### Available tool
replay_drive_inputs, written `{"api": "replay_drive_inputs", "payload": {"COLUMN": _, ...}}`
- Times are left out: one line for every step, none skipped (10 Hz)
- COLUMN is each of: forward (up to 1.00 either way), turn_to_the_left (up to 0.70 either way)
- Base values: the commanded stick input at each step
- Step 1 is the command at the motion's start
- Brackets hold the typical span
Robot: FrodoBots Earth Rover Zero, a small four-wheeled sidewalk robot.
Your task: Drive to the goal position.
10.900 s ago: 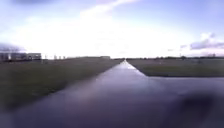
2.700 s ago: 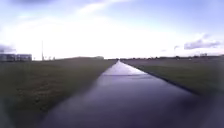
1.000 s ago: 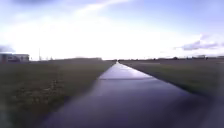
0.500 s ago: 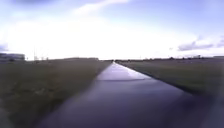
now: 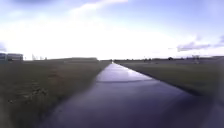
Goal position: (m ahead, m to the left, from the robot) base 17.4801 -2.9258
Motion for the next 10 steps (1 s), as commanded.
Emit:
{"api": "replay_drive_inputs", "payload": {"forward": 0.45, "turn_to_the_left": 0.00}}
{"api": "replay_drive_inputs", "payload": {"forward": 0.45, "turn_to_the_left": 0.00}}
{"api": "replay_drive_inputs", "payload": {"forward": 0.45, "turn_to_the_left": 0.00}}
{"api": "replay_drive_inputs", "payload": {"forward": 0.45, "turn_to_the_left": 0.00}}
{"api": "replay_drive_inputs", "payload": {"forward": 0.45, "turn_to_the_left": -0.16}}
{"api": "replay_drive_inputs", "payload": {"forward": 0.45, "turn_to_the_left": -0.27}}
{"api": "replay_drive_inputs", "payload": {"forward": 0.45, "turn_to_the_left": -0.27}}
{"api": "replay_drive_inputs", "payload": {"forward": 0.45, "turn_to_the_left": -0.27}}
{"api": "replay_drive_inputs", "payload": {"forward": 0.45, "turn_to_the_left": -0.27}}
{"api": "replay_drive_inputs", "payload": {"forward": 0.45, "turn_to_the_left": -0.27}}
